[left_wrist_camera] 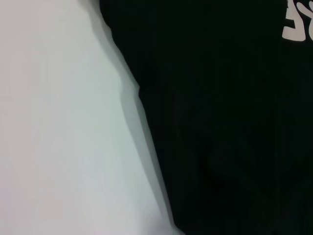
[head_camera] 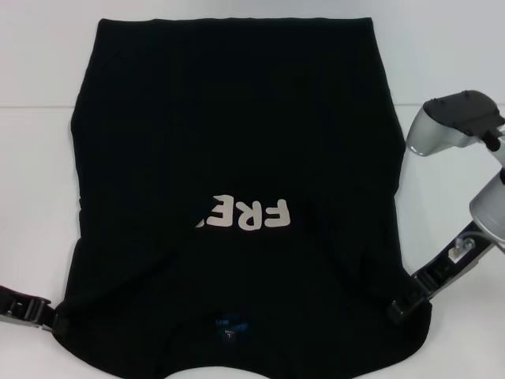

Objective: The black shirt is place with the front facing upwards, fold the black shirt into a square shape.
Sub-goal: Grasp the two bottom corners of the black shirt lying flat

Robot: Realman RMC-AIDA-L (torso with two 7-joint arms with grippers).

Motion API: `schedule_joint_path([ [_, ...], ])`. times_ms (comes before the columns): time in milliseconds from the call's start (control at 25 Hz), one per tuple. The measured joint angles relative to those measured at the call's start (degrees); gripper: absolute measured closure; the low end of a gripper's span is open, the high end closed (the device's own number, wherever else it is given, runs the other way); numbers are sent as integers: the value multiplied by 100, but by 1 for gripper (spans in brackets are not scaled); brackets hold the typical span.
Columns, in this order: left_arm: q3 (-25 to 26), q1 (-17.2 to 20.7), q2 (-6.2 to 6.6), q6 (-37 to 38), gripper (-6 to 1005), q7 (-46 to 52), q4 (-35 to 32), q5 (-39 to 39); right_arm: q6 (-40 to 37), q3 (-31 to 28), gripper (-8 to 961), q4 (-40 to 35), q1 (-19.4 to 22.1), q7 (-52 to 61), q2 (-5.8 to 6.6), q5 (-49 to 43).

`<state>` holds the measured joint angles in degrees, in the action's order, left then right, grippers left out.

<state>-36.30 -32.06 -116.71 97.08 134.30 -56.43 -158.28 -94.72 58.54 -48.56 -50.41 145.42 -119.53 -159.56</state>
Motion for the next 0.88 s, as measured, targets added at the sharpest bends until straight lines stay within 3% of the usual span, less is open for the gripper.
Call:
schedule_joint_path([
  [440,9,-2,8,-5,936,-1,11,5,165,19,179,47,45,-31,-16,57],
  [880,13,1,11,-5,931,7,20,59,168,59,647,72,51,-33,-9,57],
])
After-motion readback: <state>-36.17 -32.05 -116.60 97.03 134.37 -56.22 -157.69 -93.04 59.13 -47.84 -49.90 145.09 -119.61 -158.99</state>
